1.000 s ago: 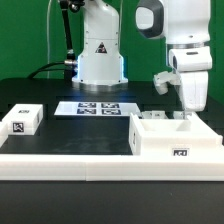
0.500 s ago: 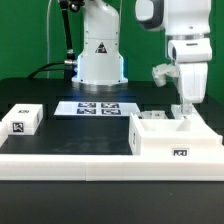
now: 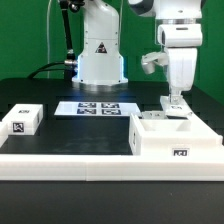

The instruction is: Assemble cabinet

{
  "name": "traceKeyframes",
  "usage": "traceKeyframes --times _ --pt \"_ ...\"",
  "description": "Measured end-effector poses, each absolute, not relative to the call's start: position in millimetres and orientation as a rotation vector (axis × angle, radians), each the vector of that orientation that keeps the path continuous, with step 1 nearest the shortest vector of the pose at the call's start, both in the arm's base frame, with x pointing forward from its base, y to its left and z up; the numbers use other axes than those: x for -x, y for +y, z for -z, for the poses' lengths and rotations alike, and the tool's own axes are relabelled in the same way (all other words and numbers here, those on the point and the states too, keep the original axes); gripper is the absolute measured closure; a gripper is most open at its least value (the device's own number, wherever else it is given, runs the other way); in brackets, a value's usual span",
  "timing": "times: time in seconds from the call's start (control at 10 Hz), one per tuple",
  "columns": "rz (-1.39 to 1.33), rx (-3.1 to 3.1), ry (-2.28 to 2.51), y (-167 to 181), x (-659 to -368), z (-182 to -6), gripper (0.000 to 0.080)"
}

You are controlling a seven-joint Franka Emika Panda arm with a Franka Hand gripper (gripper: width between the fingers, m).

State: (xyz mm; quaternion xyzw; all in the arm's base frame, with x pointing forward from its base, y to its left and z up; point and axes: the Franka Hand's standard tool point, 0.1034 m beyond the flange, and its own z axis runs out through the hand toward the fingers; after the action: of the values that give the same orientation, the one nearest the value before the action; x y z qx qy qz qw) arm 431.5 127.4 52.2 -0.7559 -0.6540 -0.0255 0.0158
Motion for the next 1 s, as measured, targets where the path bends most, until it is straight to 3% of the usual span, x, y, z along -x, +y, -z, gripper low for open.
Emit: traceKeyframes --times 1.0 --pt "0.095 2.365 -2.026 123.2 -444.3 -55.4 0.0729"
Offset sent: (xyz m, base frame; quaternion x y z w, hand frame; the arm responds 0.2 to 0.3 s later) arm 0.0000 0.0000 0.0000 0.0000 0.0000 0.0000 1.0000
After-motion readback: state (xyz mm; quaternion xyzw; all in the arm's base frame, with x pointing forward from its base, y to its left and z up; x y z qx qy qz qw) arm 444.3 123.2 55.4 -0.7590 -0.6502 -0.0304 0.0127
